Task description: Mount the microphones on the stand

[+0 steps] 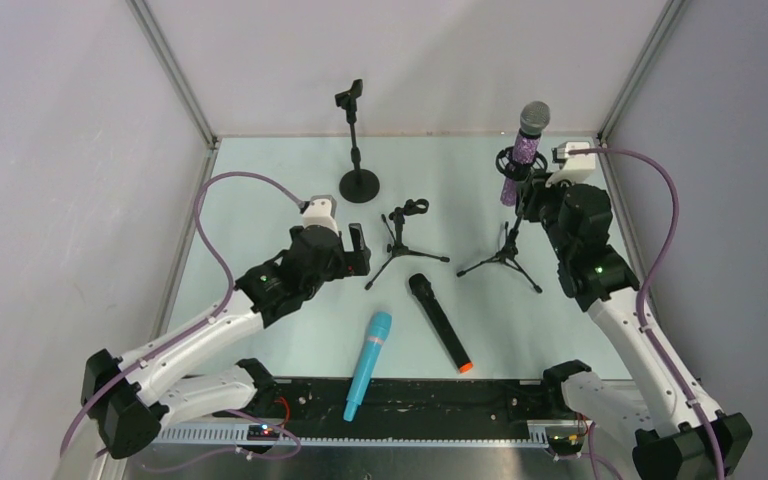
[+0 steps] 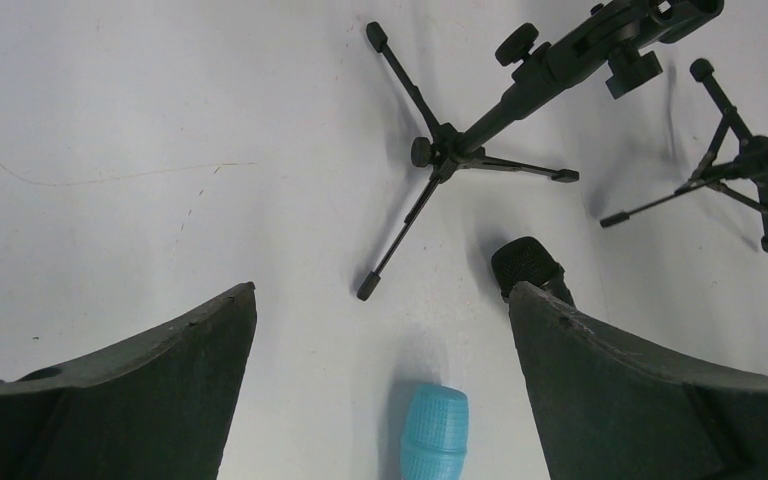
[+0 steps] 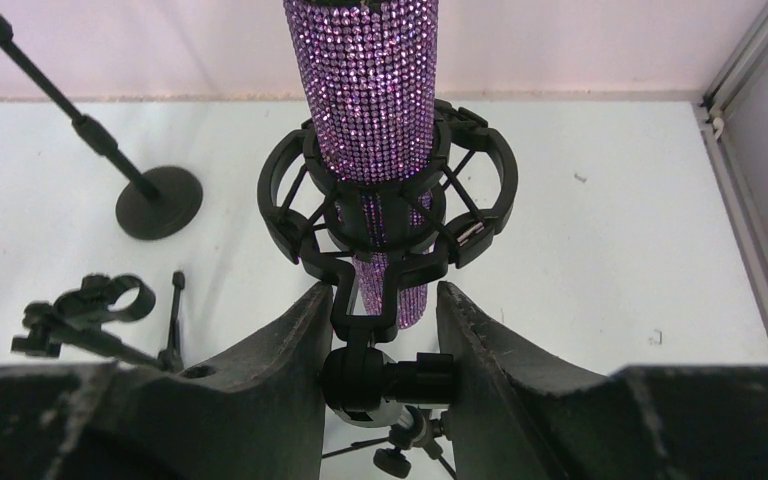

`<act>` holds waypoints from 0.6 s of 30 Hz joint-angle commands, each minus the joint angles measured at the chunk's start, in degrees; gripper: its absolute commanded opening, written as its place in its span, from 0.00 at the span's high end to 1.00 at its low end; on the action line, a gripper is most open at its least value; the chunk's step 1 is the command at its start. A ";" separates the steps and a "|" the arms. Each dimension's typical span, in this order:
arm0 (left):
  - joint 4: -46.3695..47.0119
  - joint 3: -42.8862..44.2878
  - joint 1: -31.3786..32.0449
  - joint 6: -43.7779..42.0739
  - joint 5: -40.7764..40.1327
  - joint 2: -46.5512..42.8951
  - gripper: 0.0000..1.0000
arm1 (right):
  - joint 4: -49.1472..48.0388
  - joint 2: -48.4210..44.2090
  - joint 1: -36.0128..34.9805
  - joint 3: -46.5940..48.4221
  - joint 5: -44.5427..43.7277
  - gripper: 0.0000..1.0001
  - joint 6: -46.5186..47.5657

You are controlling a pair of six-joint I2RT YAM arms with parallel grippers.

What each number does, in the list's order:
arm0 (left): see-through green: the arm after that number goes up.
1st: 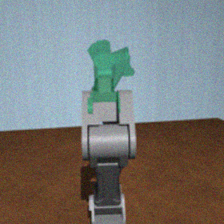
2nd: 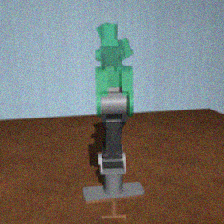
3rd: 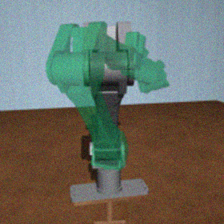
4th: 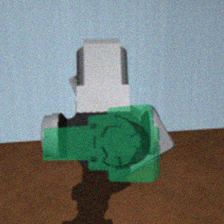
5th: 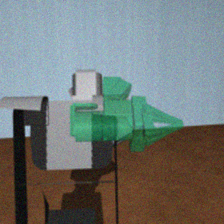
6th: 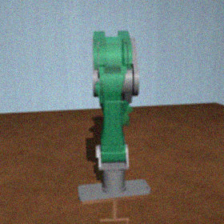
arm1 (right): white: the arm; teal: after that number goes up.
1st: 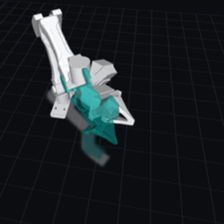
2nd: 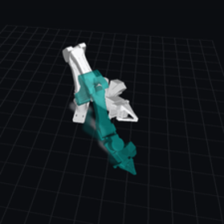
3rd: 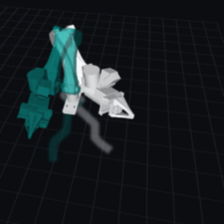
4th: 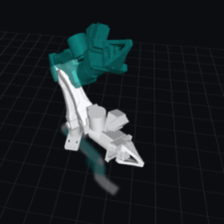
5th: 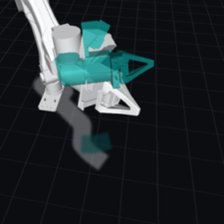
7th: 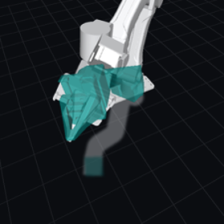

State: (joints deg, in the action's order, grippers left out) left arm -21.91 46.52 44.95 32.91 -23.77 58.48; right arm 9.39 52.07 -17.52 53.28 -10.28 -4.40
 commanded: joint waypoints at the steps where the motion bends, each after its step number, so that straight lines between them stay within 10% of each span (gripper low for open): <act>1: 1.75 0.75 0.23 -1.45 -0.44 -1.58 0.00 | -17.63 0.61 0.43 4.16 -4.35 1.00 1.72; 18: 2.85 -0.63 0.32 -2.25 0.56 -1.19 0.00 | -21.75 7.54 10.17 5.96 -10.91 1.00 2.39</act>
State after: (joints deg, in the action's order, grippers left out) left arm -21.50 46.48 44.95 32.08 -23.31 57.95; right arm -2.02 60.36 -10.13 54.35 -19.94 -0.08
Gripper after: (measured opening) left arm 0.996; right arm 0.444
